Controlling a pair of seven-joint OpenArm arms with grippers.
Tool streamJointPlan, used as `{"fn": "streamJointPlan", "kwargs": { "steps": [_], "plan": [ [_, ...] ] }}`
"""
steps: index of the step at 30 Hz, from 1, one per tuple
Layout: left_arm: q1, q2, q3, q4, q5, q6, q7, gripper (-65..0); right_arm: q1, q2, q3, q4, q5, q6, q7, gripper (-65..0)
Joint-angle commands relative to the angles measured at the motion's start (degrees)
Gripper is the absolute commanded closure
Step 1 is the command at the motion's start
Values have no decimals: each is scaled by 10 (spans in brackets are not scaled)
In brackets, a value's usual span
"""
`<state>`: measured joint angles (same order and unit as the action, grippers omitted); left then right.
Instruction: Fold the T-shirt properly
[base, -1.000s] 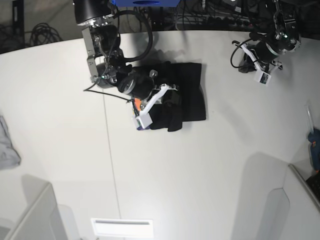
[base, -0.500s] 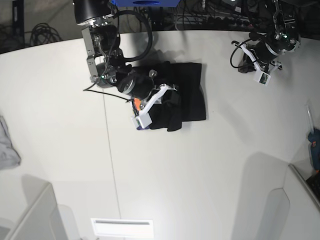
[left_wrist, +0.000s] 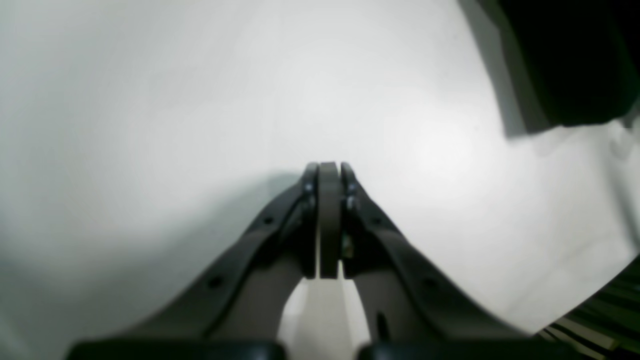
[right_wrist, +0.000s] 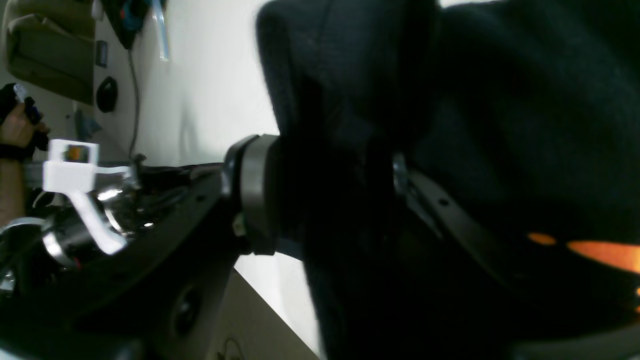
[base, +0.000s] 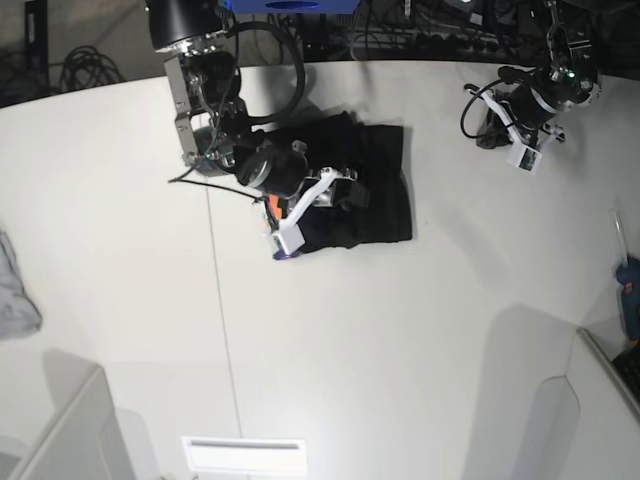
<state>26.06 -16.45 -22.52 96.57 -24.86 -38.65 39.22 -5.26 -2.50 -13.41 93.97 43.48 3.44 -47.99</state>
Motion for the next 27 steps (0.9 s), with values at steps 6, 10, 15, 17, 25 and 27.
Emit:
{"fn": "streamJointPlan", "kwargs": {
  "steps": [6,10,15,17,25,27],
  "plan": [
    [0,-7,-5,8,-8,-3,-10,0,31,-1,-62,-9,11,1,10,-257],
    [0,-7,-8,8,-8,-3,-10,0,58,-1,-119,-9,11,-59,11,-257],
    [0,-7,-43,8,-8,-3,-10,0,97,-1,-178,-17,11,-103,6,-257],
    [0,-7,-53,8,-8,-3,-10,0,119,-3,-213,-33,11,-116,6,-257],
    [0,-7,-80,7,-8,-3,-10,0,195,-1,-353,-10,13,-161,-38,-257],
    [0,-7,-80,7,-8,-7,-10,0,195,18,-345,37,12,-187,-51,-255]
  ]
}}
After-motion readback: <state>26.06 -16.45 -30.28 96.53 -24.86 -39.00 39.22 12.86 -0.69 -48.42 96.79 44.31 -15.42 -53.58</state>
